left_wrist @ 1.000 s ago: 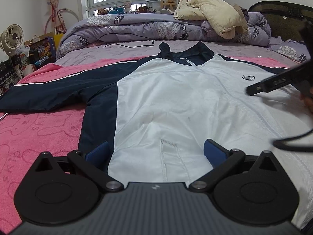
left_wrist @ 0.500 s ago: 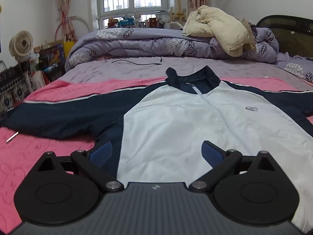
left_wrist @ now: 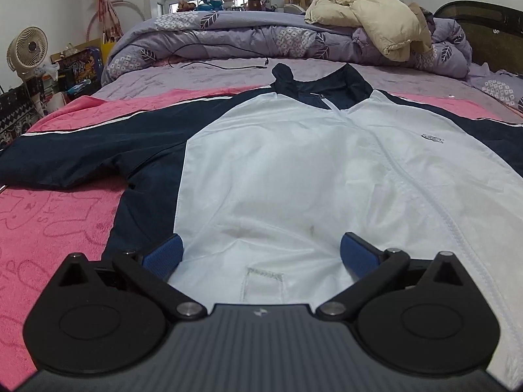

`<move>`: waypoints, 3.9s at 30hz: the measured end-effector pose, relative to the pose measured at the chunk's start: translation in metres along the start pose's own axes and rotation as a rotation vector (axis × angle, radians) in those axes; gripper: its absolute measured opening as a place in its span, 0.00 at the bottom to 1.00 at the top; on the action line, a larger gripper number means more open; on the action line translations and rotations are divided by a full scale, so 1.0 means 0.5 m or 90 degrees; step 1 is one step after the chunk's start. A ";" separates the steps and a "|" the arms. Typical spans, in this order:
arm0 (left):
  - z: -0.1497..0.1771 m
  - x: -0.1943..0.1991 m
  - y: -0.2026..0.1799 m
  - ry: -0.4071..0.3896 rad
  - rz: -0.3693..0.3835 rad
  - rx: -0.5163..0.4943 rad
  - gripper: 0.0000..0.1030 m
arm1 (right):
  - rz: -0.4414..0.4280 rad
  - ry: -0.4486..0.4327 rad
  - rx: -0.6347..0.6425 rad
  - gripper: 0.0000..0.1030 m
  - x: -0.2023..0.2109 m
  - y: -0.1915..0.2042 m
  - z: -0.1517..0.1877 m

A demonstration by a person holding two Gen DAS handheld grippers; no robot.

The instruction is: Fold clothes

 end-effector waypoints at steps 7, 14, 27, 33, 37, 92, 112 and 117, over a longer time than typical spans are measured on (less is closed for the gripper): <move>0.001 0.006 0.003 -0.013 0.004 0.001 1.00 | -0.291 -0.072 0.259 0.07 0.300 0.328 0.162; 0.009 0.022 0.013 -0.043 0.029 0.016 1.00 | -0.497 0.016 0.631 0.08 0.514 0.565 0.659; 0.014 0.031 0.022 -0.066 0.059 0.038 0.99 | -0.558 0.015 0.922 0.64 0.600 0.647 0.898; 0.016 0.035 0.023 -0.075 0.067 0.046 0.99 | -0.625 0.084 0.847 0.66 0.641 0.638 0.859; 0.017 0.038 0.025 -0.082 0.073 0.053 0.99 | -0.560 0.076 0.840 0.45 0.634 0.664 0.853; -0.028 0.119 0.034 -0.039 0.028 0.090 0.99 | -0.270 0.080 0.668 0.82 0.602 0.282 0.611; -0.052 0.172 -0.012 0.034 -0.005 0.068 0.99 | -0.260 0.102 0.770 0.86 0.716 0.237 0.679; -0.035 0.187 -0.042 0.080 0.010 0.055 0.99 | -0.244 0.137 0.821 0.89 0.739 0.219 0.688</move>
Point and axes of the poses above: each gripper's, at about its wrist camera, not at the fingertips, and x roughly against the way its jaws point, y to its left, z to its underside, the point moved 4 cm from there along -x, roughly the way its jaws point, and after that the axes turned 14 degrees about z, right-handed, at the moved point
